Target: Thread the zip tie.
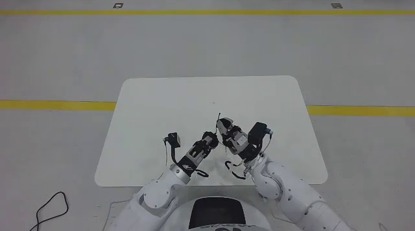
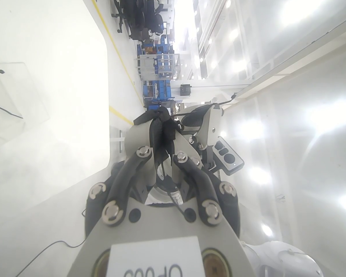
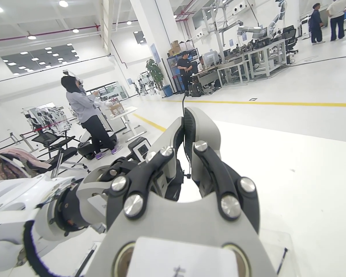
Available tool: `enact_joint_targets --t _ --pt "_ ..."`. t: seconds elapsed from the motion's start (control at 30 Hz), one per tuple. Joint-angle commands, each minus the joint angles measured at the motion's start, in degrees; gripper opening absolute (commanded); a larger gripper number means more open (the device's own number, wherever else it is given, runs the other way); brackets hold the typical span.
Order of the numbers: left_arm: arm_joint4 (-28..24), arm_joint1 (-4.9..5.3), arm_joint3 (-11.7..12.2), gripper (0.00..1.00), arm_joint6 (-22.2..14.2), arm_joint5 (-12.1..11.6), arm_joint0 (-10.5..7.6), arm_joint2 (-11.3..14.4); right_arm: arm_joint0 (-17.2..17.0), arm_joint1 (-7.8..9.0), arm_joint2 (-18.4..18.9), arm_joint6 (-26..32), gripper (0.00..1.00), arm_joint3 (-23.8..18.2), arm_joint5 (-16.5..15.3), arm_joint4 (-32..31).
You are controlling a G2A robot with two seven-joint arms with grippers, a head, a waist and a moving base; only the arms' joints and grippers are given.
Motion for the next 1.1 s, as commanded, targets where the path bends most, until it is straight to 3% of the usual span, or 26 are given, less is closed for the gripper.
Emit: enact_joint_targets --t 0.0,1.07 --pt "0.03 0.00 -0.04 0.00 0.01 0.00 0.01 -0.02 0.07 0.05 -0.14 0.05 0.00 0.04 0.00 0.13" --pt "-0.14 -0.09 -0.07 0.00 -0.26 0.00 0.13 -0.32 0.94 0.68 -1.62 0.18 0.00 1.03 0.00 1.67"
